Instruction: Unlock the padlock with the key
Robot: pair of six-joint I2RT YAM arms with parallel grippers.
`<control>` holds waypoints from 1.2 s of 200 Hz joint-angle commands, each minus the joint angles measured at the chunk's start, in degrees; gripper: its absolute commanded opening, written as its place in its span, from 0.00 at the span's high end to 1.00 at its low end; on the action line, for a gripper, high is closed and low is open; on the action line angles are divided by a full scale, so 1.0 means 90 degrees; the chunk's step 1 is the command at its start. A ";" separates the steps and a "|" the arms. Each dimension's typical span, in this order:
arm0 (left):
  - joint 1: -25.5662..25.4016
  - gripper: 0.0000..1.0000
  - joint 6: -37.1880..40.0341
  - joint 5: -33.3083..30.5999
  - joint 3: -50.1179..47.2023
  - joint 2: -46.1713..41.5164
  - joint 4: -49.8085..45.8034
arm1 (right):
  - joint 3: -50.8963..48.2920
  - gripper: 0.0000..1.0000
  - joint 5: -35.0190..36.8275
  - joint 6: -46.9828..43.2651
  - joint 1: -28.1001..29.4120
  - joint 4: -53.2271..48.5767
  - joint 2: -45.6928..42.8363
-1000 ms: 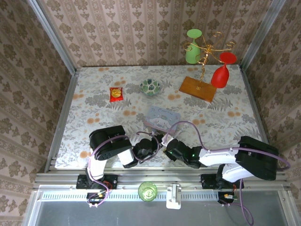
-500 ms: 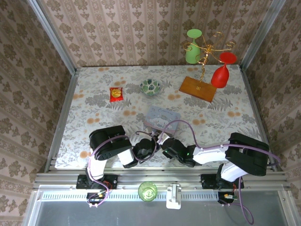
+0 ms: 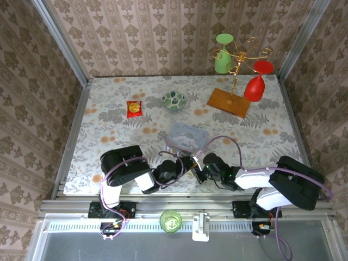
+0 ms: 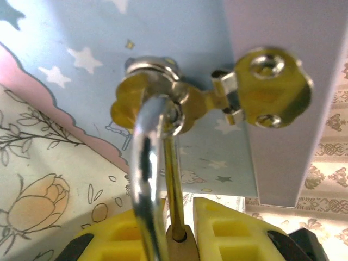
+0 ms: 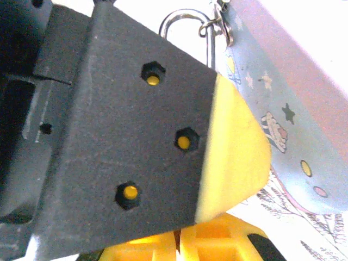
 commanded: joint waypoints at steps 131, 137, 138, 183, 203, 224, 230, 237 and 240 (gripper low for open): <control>-0.0119 0.77 0.0366 -0.0819 -0.1038 -0.0617 -0.0306 | -0.0164 1.00 -0.2835 0.2143 -0.1640 0.1893 0.1279; -0.0121 0.75 0.0369 -0.0880 -0.1087 -0.0641 -0.0364 | -0.0141 1.00 -0.2905 0.2162 -0.1670 0.1906 0.1329; -0.0121 0.75 0.0369 -0.0895 -0.1095 -0.0646 -0.0369 | -0.0132 1.00 -0.2908 0.2161 -0.1671 0.1901 0.1334; -0.0103 0.72 0.0704 -0.1088 -0.1122 -0.1521 -0.2102 | -0.0060 1.00 -0.3007 0.2264 -0.1701 0.1927 0.1641; -0.0049 0.71 0.1415 -0.1126 -0.0561 -0.2589 -0.4622 | -0.0046 0.99 -0.2986 0.2257 -0.1701 0.1925 0.1700; -0.0043 0.77 0.2175 -0.1362 -0.0032 -0.3462 -0.6463 | -0.0035 0.99 -0.2980 0.2230 -0.1701 0.1879 0.1709; -0.0020 0.80 0.2321 -0.1386 0.0006 -0.3631 -0.6664 | -0.0036 0.99 -0.2979 0.2218 -0.1701 0.1851 0.1708; 0.0035 0.81 0.2395 -0.1343 0.0036 -0.3775 -0.6865 | -0.0036 0.99 -0.2962 0.2219 -0.1701 0.1838 0.1710; 0.0071 0.81 0.2414 -0.1318 0.0031 -0.3819 -0.6925 | -0.0037 0.99 -0.2959 0.2226 -0.1701 0.1848 0.1718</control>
